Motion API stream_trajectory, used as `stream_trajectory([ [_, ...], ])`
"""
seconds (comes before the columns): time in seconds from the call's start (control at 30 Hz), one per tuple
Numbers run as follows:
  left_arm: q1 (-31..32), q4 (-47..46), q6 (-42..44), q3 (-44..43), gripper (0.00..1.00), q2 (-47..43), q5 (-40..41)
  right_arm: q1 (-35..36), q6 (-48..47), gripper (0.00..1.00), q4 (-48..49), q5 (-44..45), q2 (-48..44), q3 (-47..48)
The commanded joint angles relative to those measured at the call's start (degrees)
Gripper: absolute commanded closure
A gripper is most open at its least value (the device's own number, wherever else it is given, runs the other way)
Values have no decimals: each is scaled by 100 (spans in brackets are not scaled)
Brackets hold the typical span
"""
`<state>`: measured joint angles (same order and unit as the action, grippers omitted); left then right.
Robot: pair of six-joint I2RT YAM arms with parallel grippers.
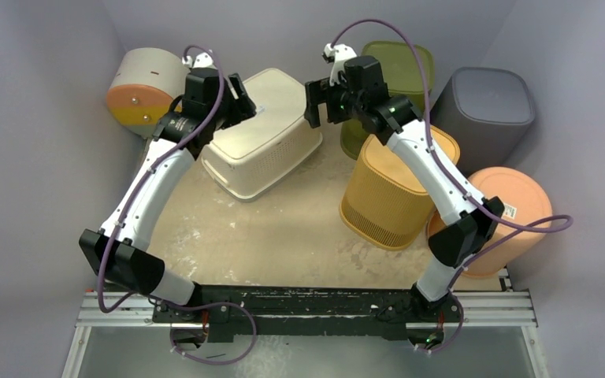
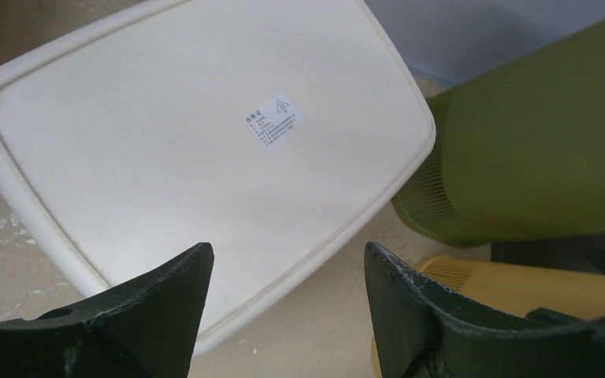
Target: Turn the large container upside down
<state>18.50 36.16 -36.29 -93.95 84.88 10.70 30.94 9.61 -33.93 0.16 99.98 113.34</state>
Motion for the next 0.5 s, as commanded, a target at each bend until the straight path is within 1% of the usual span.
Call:
stream_trajectory([
  [0.0,227,-7,512,-108,32,-128,23,69,445,0,797,762,-774,-757],
  [0.1,290,-16,661,-2,32,-192,-225,180,611,0,1017,1543,-1080,-1154],
  [0.2,296,-175,821,271,32,-409,-219,207,626,0,1083,1956,-1275,-1391],
  [0.33,293,-174,929,411,31,-571,-90,207,635,0,1159,2170,-1404,-1514],
  [0.47,292,-149,948,484,31,-608,-82,213,677,0,1314,2063,-1526,-1613],
])
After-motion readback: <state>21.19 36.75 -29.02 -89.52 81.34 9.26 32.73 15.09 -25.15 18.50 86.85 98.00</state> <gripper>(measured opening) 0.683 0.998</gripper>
